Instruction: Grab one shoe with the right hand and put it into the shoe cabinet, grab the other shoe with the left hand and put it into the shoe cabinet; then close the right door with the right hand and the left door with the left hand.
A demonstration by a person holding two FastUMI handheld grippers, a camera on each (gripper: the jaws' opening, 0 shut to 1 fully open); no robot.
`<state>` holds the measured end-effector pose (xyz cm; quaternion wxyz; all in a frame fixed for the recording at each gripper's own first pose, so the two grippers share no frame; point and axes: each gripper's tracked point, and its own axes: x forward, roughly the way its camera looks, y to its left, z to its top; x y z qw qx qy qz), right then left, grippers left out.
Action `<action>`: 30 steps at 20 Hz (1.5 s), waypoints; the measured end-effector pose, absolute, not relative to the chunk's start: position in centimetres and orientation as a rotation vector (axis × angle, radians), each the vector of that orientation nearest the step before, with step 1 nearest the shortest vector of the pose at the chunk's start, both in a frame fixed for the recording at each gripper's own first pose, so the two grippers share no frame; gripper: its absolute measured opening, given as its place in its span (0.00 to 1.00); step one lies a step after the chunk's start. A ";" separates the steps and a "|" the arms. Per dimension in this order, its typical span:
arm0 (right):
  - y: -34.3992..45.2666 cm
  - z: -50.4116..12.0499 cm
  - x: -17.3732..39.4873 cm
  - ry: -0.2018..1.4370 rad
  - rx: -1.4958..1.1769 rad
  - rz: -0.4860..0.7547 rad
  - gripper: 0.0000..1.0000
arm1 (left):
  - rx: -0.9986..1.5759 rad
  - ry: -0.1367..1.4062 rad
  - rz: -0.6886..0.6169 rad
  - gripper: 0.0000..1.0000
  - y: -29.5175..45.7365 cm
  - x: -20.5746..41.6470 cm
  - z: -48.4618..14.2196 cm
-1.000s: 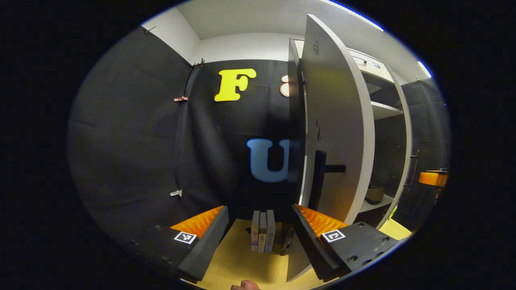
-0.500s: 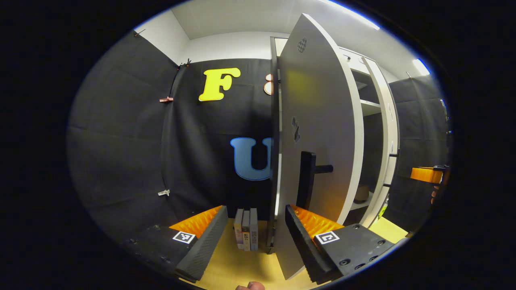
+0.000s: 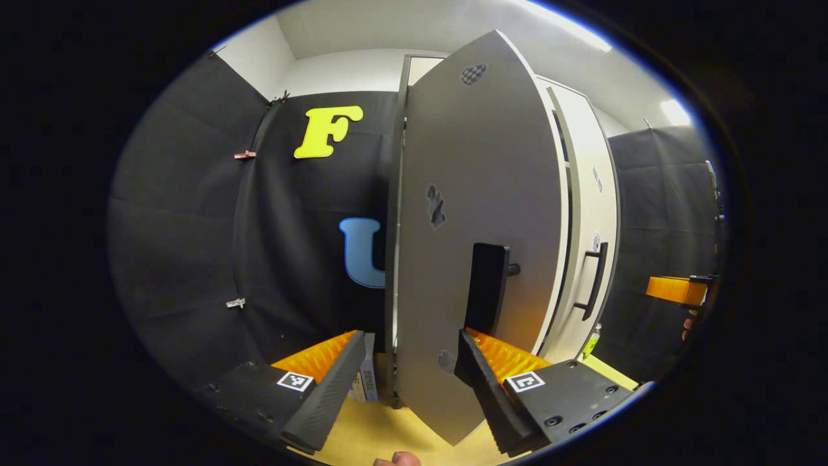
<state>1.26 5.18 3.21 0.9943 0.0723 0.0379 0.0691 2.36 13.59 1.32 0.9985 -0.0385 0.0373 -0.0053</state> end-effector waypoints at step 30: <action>5.8 3.4 2.4 0.062 0.102 0.140 0.98 | -0.082 0.055 -0.077 0.95 2.3 11.5 1.8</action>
